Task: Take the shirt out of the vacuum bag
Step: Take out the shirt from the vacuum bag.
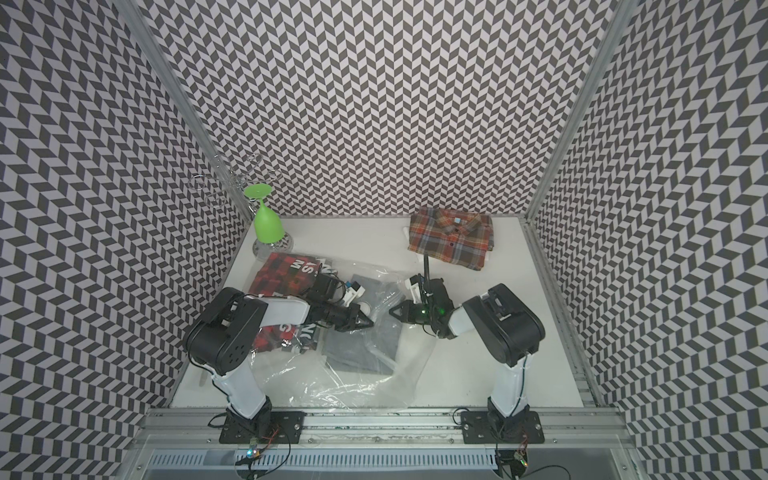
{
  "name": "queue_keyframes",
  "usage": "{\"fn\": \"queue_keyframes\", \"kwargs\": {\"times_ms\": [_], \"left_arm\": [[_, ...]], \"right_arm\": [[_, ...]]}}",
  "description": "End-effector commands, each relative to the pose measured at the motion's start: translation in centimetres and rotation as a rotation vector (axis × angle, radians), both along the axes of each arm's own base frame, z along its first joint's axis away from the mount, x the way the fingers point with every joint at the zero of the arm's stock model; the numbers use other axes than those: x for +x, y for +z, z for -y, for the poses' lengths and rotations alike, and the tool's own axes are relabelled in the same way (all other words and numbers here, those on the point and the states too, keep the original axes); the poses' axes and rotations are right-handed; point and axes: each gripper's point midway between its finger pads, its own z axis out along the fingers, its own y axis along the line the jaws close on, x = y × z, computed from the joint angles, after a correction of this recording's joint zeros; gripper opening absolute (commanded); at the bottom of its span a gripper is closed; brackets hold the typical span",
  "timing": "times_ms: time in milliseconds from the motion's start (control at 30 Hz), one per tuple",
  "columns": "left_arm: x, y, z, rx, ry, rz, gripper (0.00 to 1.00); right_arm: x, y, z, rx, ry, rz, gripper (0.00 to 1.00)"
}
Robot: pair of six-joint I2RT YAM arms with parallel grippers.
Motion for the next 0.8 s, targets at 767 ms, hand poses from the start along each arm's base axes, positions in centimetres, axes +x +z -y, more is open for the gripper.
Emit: {"fn": "queue_keyframes", "kwargs": {"times_ms": [767], "left_arm": [[3.9,-1.6,0.9,0.035,0.065,-0.043,0.00]], "right_arm": [[-3.3,7.4,11.7,-0.123,-0.226,0.036,0.00]]}}
